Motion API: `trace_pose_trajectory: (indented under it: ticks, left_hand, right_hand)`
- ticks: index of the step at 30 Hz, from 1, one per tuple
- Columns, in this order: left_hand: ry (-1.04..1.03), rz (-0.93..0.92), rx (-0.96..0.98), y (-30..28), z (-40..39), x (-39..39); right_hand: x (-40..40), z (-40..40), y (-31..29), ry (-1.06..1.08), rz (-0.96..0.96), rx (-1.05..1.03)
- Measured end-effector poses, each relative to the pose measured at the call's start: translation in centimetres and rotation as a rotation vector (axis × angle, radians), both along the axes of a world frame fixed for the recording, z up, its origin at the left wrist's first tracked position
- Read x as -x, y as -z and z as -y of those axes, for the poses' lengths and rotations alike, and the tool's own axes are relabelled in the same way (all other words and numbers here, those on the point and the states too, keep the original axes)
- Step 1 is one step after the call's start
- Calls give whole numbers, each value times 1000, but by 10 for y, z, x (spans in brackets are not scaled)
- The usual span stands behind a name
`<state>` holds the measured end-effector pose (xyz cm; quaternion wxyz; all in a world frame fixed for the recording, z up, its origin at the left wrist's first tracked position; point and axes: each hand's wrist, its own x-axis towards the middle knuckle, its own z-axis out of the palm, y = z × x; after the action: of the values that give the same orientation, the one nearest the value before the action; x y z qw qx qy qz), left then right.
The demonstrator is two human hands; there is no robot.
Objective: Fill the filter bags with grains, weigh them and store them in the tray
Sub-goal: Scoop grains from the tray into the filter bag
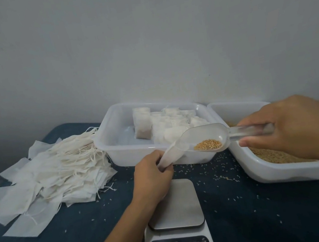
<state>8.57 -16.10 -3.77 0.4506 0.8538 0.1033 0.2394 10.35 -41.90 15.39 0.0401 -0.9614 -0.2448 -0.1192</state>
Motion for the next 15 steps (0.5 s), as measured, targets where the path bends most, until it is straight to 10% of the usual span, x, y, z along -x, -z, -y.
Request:
trace_pose_trajectory:
  ticks: [15]
  left_hand:
    - [-11, -10, -15, 2, -1, -1]
  right_hand:
    - [5, -10, -5, 33, 81, 200]
